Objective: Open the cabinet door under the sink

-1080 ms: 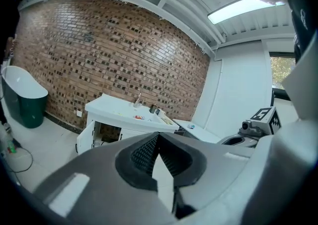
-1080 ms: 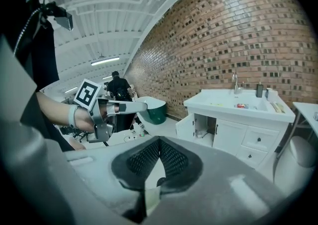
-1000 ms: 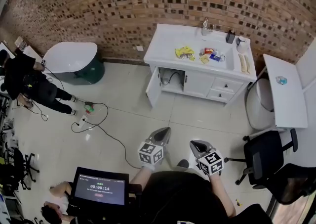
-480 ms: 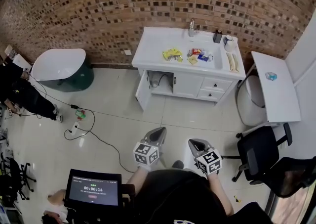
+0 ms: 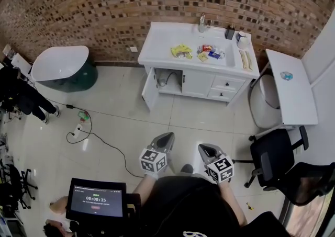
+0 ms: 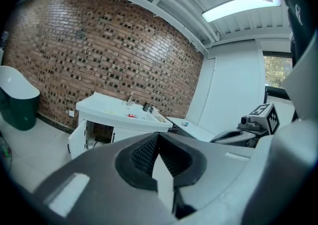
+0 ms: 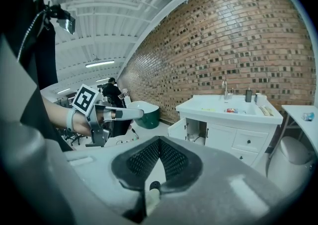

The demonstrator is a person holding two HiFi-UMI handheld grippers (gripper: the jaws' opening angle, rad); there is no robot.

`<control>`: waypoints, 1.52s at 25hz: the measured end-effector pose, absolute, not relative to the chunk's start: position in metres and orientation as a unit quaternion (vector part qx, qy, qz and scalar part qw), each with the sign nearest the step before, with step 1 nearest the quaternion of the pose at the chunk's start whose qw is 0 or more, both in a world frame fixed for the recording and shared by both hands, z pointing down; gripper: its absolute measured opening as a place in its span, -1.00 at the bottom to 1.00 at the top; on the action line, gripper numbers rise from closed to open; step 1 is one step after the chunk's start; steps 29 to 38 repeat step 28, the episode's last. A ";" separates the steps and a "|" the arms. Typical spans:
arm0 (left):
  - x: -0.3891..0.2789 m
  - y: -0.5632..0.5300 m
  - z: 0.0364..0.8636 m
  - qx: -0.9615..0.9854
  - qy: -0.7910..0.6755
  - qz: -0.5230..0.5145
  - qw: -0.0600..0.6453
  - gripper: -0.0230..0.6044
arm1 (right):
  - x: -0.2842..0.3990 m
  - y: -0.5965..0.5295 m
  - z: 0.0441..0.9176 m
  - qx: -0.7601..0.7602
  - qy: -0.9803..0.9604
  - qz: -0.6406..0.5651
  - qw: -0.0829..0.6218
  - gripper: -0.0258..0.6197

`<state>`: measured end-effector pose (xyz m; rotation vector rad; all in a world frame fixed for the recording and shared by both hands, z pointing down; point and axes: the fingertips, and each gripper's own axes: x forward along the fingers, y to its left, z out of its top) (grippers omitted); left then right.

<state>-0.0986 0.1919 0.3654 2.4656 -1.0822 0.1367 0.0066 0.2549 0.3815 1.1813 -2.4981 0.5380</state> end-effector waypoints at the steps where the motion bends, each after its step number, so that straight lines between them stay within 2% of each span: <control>1: -0.099 0.193 0.365 0.892 -0.392 0.049 0.221 -0.88 | 0.006 0.256 0.381 0.413 -0.876 0.187 0.163 -0.95; 38: -0.085 0.199 0.360 0.894 -0.386 0.061 0.221 -0.88 | 0.017 0.263 0.373 0.412 -0.879 0.189 0.147 -0.95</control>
